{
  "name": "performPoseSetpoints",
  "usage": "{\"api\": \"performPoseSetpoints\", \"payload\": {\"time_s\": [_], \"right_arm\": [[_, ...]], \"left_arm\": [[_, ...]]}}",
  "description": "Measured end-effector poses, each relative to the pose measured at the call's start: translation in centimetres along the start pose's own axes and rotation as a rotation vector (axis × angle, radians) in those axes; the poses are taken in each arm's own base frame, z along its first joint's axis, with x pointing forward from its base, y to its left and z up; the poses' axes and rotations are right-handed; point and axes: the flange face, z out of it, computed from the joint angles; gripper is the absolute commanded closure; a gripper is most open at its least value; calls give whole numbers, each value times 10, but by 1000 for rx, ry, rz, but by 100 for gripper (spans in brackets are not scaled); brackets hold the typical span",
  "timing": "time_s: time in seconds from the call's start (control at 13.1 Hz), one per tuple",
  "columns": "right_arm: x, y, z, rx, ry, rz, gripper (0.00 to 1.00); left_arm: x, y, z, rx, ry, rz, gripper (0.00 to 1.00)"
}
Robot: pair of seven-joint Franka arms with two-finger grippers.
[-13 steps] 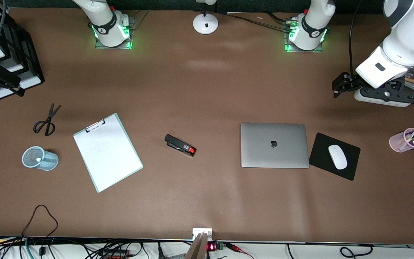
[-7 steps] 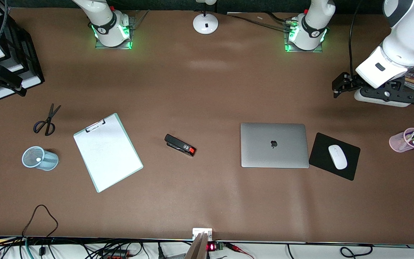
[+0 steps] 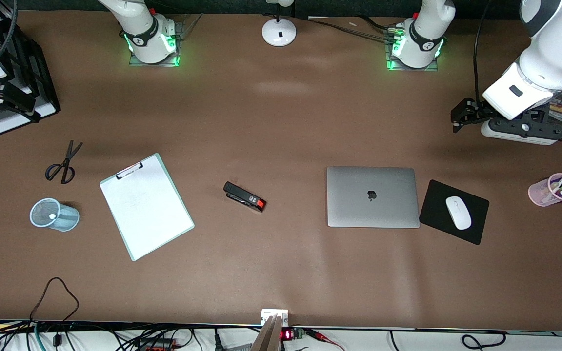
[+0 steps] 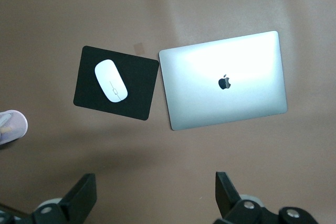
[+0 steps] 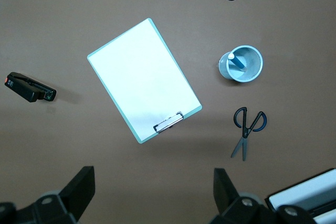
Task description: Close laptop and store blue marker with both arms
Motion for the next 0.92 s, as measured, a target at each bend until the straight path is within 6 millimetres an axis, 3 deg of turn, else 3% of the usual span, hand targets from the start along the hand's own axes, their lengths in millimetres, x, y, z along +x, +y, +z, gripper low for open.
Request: {"api": "performPoseSetpoints", "payload": {"time_s": [0.92], "right_arm": [[0, 0, 2, -5, -3, -2, 0]], "left_arm": [[0, -2, 0, 0, 0, 10, 0]]}}
